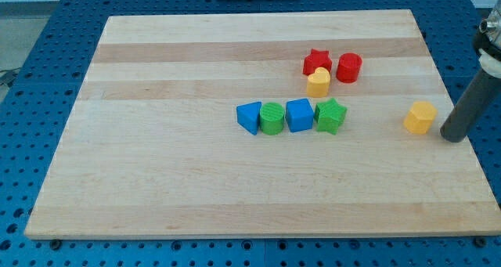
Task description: Push the yellow blocks to the bottom of the red blocks
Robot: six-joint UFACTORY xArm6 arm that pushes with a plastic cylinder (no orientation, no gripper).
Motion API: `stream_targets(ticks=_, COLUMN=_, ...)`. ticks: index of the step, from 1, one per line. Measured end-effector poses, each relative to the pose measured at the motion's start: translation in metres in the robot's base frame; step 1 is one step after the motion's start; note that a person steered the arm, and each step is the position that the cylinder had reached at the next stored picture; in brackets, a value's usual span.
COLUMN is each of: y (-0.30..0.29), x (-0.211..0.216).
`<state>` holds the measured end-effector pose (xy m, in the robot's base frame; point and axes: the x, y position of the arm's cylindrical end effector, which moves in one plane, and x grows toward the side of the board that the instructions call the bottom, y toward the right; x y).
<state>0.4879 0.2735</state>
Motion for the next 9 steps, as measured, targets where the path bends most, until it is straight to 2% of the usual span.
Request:
stream_targets(ticks=2, y=-0.019, x=-0.003)
stream_targets(ticks=4, y=-0.067, x=-0.083)
stream_targets(ticks=5, y=-0.082, x=-0.109)
stream_targets(ticks=6, y=-0.082, x=-0.106)
stream_targets(ticks=7, y=-0.076, x=-0.085)
stream_targets(ticks=8, y=-0.041, x=-0.062)
stream_targets(ticks=9, y=-0.065, x=-0.030)
